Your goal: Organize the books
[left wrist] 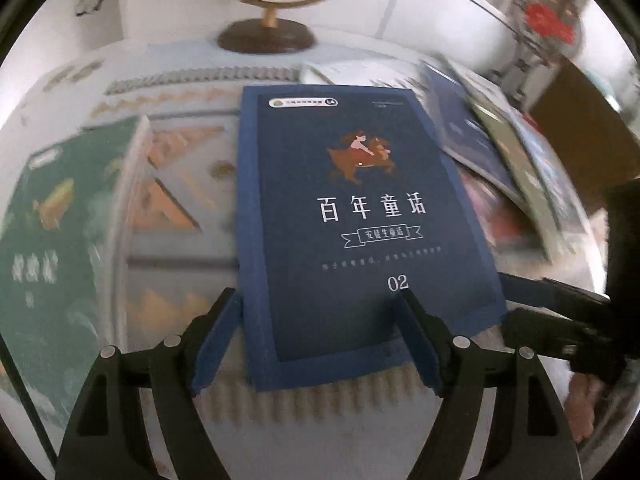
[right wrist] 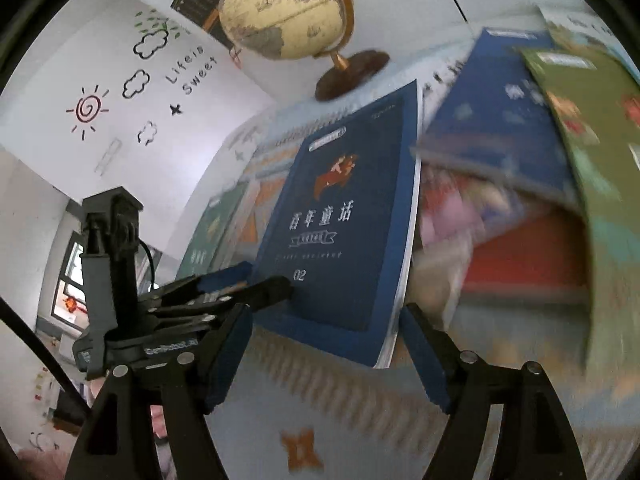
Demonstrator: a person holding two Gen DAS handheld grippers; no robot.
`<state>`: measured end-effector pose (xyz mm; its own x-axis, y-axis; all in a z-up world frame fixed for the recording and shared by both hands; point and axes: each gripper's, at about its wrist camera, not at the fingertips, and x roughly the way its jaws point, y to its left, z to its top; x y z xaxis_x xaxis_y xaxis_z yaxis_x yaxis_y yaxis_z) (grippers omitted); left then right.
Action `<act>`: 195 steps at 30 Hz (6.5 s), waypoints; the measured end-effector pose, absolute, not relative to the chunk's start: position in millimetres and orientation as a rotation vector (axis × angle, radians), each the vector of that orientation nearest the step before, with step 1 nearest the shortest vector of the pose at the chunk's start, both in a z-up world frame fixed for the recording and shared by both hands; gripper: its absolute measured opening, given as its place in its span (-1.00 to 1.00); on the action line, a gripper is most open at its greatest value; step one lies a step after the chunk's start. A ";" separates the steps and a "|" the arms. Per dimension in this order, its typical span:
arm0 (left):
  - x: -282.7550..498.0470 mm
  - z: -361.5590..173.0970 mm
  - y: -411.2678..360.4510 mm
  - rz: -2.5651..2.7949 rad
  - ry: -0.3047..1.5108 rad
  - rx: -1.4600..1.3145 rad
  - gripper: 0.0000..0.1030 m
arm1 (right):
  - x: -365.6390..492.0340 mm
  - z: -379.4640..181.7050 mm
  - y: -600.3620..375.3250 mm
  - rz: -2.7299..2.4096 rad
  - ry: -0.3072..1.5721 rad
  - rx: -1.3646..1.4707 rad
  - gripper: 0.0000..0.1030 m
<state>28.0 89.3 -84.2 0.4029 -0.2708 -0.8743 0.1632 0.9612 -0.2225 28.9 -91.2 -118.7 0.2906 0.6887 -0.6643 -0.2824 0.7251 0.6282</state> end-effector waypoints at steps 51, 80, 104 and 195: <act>21.1 -79.0 114.9 -0.679 0.901 -0.605 0.09 | 17.7 -134.9 -111.0 0.652 0.933 0.423 -0.68; 3.9 -72.9 98.8 -0.340 0.906 -0.201 -0.60 | -21.6 -105.3 -57.0 0.618 0.788 0.045 -0.66; -5.5 -43.5 114.7 -0.329 0.823 -0.239 -0.60 | -34.5 -79.2 -44.6 0.599 0.658 0.045 -0.66; 19.5 -68.4 346.3 0.142 0.861 -0.372 -0.37 | 11.8 -98.3 181.0 0.565 0.854 0.245 0.08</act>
<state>19.5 346.3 -68.4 0.6469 -0.0268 -0.7621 -0.2700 0.9266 -0.2618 11.8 181.0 -98.3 0.5226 0.5611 -0.6419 -0.3709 0.8275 0.4215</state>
